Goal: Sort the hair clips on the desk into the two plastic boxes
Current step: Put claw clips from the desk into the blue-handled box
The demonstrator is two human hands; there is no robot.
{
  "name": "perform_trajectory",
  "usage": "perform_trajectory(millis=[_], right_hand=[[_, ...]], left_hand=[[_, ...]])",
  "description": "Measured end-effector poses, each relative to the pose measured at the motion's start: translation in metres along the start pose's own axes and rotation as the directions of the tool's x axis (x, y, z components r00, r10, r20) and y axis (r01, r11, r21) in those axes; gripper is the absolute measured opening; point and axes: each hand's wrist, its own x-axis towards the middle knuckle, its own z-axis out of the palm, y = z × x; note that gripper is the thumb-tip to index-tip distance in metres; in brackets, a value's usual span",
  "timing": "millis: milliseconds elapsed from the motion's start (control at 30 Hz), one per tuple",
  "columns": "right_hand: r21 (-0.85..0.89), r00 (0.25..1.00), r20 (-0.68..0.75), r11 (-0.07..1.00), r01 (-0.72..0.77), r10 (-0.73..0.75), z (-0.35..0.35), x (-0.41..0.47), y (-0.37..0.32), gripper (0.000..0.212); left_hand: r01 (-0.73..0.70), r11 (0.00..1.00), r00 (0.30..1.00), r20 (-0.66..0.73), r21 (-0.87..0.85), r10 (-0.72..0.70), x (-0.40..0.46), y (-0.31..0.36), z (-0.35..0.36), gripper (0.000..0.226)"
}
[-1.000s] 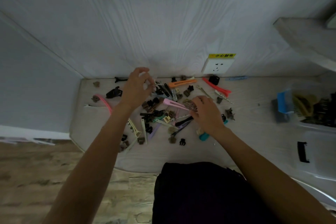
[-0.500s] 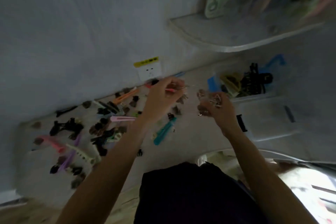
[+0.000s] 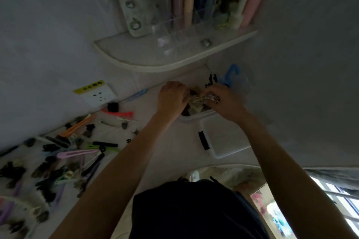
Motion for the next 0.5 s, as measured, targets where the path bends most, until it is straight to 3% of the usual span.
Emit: perform_trajectory(millis=[67,133,233,300,400,500], right_hand=[[-0.034,0.988,0.13,0.995,0.093,-0.088,-0.001,0.004,-0.001,0.03],[-0.037,0.987,0.118,0.993,0.116,-0.111,-0.006,0.004,0.002,0.032],[-0.165,0.978,-0.208,0.986,-0.017,-0.018,-0.016,-0.001,0.018,0.029],[-0.224,0.941,-0.32,0.956,-0.188,0.11,-0.019,-0.002,0.027,0.034],[-0.241,0.948,-0.185,0.923,-0.299,0.259,-0.01,0.005,0.032,0.044],[-0.272,0.968,-0.141,0.932,-0.239,0.207,-0.006,0.011,0.028,0.038]], left_hand=[[0.03,0.999,1.0,0.0,0.029,-0.03,-0.005,-0.008,-0.002,0.032],[0.049,0.998,0.998,-0.03,-0.03,-0.05,-0.012,-0.015,-0.004,0.032],[0.078,0.986,0.996,-0.035,-0.149,-0.084,-0.024,-0.024,-0.002,0.04],[0.107,0.975,0.994,0.003,-0.193,-0.109,-0.033,-0.026,0.0,0.05],[0.121,0.971,0.993,0.024,-0.206,-0.118,-0.038,-0.027,0.005,0.054],[0.134,0.971,0.991,0.02,-0.198,-0.133,-0.037,-0.026,0.007,0.053]])
